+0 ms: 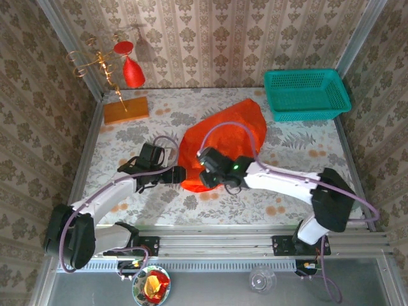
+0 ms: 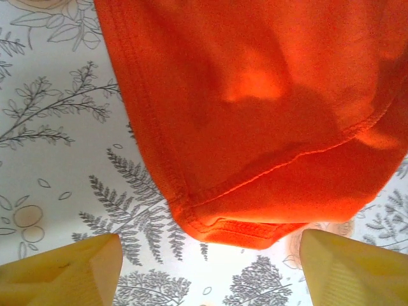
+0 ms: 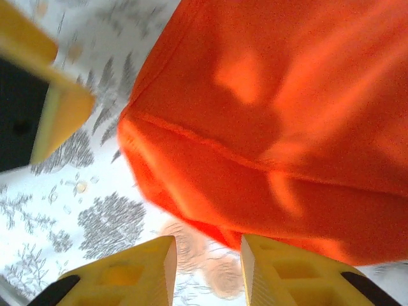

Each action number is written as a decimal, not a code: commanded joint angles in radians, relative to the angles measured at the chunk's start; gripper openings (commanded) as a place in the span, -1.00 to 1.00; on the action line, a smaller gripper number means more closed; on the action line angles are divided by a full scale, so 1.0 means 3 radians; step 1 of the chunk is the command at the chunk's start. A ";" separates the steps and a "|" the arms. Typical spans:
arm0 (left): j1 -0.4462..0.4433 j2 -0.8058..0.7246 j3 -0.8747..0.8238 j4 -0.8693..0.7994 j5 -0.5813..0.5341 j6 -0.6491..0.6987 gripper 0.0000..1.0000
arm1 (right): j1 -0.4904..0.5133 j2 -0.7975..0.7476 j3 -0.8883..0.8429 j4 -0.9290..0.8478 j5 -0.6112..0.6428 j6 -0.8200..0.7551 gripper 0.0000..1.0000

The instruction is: Fold the inside-out t-shirt

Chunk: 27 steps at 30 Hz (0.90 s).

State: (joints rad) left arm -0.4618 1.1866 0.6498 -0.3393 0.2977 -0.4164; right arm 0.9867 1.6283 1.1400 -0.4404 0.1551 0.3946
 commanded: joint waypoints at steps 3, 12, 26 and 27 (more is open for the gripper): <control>0.0340 -0.0249 -0.0056 0.0064 0.0333 -0.0195 0.50 | 0.0396 0.0643 0.0463 -0.0163 0.0316 0.0141 -0.32; 0.0820 -0.0592 0.0255 -0.0548 0.0547 0.0207 0.52 | 0.0515 0.1349 0.1042 -0.0615 0.0734 0.0627 0.09; 0.0854 -0.0770 0.0358 -0.0748 0.0670 0.0380 0.52 | 0.0382 0.1505 0.1001 -0.0598 0.0633 0.0781 -0.39; 0.0854 -0.0793 0.0346 -0.0717 0.0710 0.0385 0.51 | 0.0382 0.1471 0.0996 -0.0612 0.0635 0.0779 -0.52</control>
State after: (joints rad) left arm -0.2134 0.9760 0.7551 -0.5434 0.4755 -0.3313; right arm 1.1027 2.0708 1.4425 -0.6071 0.3519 0.6121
